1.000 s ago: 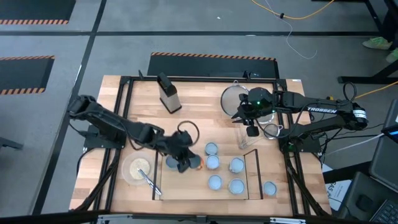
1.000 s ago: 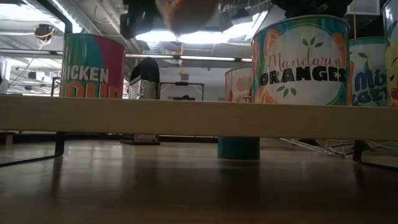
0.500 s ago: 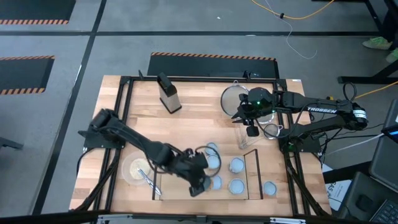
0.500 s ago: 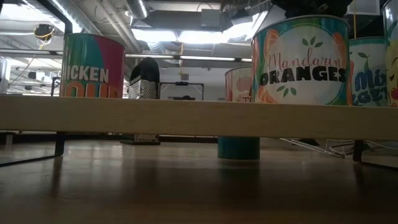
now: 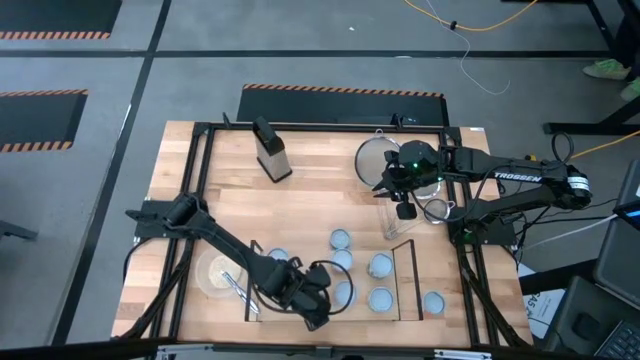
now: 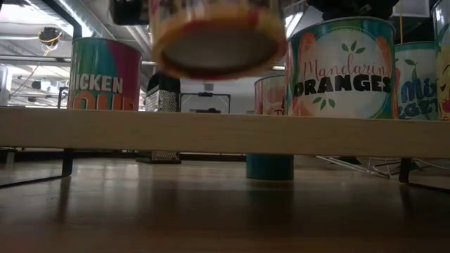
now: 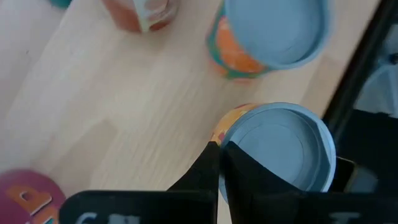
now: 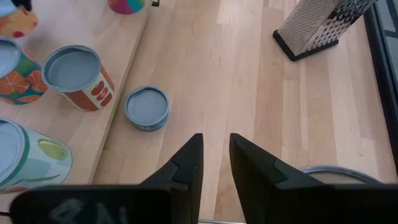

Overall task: Pick and place cans onto a shelf
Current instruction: Put the canned pineapple rings on the shelf

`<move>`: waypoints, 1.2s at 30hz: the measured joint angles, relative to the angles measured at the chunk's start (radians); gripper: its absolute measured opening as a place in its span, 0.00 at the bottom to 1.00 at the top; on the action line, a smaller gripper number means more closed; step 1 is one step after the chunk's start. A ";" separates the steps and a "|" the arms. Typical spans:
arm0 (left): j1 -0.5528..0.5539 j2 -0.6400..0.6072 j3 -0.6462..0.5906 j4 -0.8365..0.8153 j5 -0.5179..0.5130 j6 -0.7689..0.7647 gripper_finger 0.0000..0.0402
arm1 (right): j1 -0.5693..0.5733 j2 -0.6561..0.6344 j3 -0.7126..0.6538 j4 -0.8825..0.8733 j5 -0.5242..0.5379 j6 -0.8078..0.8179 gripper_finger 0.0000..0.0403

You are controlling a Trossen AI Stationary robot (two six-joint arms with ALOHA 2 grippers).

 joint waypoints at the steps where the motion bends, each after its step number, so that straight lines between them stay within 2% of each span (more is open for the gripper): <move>1: -0.001 0.003 0.000 -0.010 0.000 -0.006 0.00 | 0.000 0.000 0.000 -0.001 0.000 0.000 0.21; 8: -0.007 0.005 0.000 -0.106 -0.051 -0.053 0.00 | 0.000 0.000 0.000 -0.001 0.000 0.000 0.21; 23: 0.003 0.046 0.000 -0.077 -0.036 -0.055 0.01 | 0.000 0.000 0.000 -0.005 0.000 0.000 0.21; 36: 0.012 0.046 0.000 -0.079 -0.006 -0.078 0.12 | 0.000 0.000 0.000 -0.005 0.000 0.000 0.21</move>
